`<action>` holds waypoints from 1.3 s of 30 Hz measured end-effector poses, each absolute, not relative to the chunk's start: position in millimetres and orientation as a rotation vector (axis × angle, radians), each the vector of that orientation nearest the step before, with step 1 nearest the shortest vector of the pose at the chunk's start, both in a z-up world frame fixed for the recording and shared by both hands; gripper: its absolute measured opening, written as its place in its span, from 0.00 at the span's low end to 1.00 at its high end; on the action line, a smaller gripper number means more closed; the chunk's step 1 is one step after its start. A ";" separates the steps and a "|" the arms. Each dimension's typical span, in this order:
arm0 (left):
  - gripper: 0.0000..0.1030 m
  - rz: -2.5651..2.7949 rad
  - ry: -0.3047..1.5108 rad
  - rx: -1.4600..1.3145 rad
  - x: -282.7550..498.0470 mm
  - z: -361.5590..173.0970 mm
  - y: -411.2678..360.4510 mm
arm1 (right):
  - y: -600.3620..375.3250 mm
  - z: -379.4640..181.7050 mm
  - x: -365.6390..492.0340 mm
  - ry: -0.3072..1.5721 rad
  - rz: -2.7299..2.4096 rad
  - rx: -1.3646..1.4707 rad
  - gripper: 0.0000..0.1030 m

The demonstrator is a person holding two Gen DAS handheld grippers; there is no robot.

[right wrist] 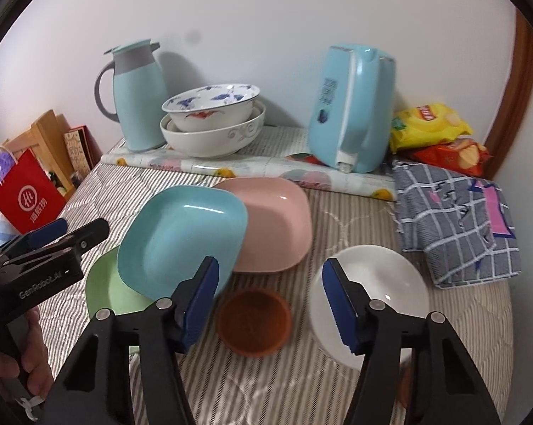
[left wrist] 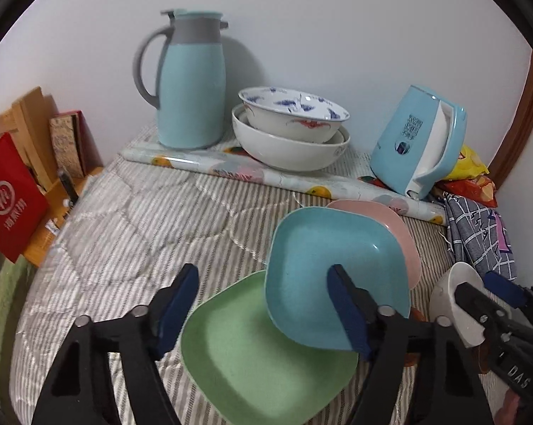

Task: Organize plates and bowls
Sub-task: 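Move the left tool to the blue square plate and close on its rim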

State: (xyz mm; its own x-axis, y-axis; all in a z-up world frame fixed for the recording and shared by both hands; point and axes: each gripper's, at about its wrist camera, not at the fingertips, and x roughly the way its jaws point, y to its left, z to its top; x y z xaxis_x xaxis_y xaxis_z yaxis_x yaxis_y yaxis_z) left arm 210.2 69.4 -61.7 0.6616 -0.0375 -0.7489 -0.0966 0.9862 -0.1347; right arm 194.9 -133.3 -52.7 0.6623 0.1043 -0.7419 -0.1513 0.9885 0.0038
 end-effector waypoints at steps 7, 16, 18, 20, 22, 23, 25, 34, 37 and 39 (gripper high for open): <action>0.55 -0.003 0.872 -0.142 229.5 -77.3 64.7 | -117.0 -68.8 215.3 0.873 0.170 -0.057 0.51; 0.45 -0.032 0.894 -0.139 250.7 -89.4 63.7 | -107.8 -86.9 234.4 0.915 0.176 -0.052 0.48; 0.45 -0.034 0.888 -0.130 253.2 -90.8 62.3 | -105.5 -88.9 236.7 0.918 0.180 -0.056 0.48; 0.45 -0.042 0.887 -0.123 256.0 -92.4 60.8 | -103.5 -90.6 238.7 0.920 0.183 -0.057 0.48; 0.43 -0.049 0.890 -0.126 259.7 -93.8 60.3 | -103.0 -93.3 240.0 0.931 0.187 -0.044 0.48; 0.43 -0.054 0.892 -0.130 262.1 -94.6 59.9 | -102.8 -94.1 240.5 0.934 0.190 -0.039 0.47; 0.37 -0.059 0.898 -0.131 266.0 -96.3 58.5 | -101.7 -96.8 242.0 0.941 0.194 -0.036 0.45; 0.17 -0.070 0.936 -0.155 274.4 -112.3 58.1 | -101.3 -114.1 252.6 1.002 0.174 -0.056 0.17; 0.09 -0.078 0.943 -0.172 275.4 -115.0 59.2 | -102.9 -116.0 253.7 0.999 0.168 -0.053 0.10; 0.07 -0.079 0.942 -0.176 275.0 -115.0 58.6 | -104.0 -115.6 254.4 0.994 0.165 -0.051 0.09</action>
State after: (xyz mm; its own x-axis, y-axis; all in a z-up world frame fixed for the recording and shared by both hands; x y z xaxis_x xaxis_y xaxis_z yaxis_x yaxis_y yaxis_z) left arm 275.0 58.6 -115.0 0.5865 -0.1444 -0.7970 -0.0089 0.9828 -0.1846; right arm 254.4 -104.0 -115.6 0.5340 0.1150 -0.8377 -0.1619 0.9863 0.0322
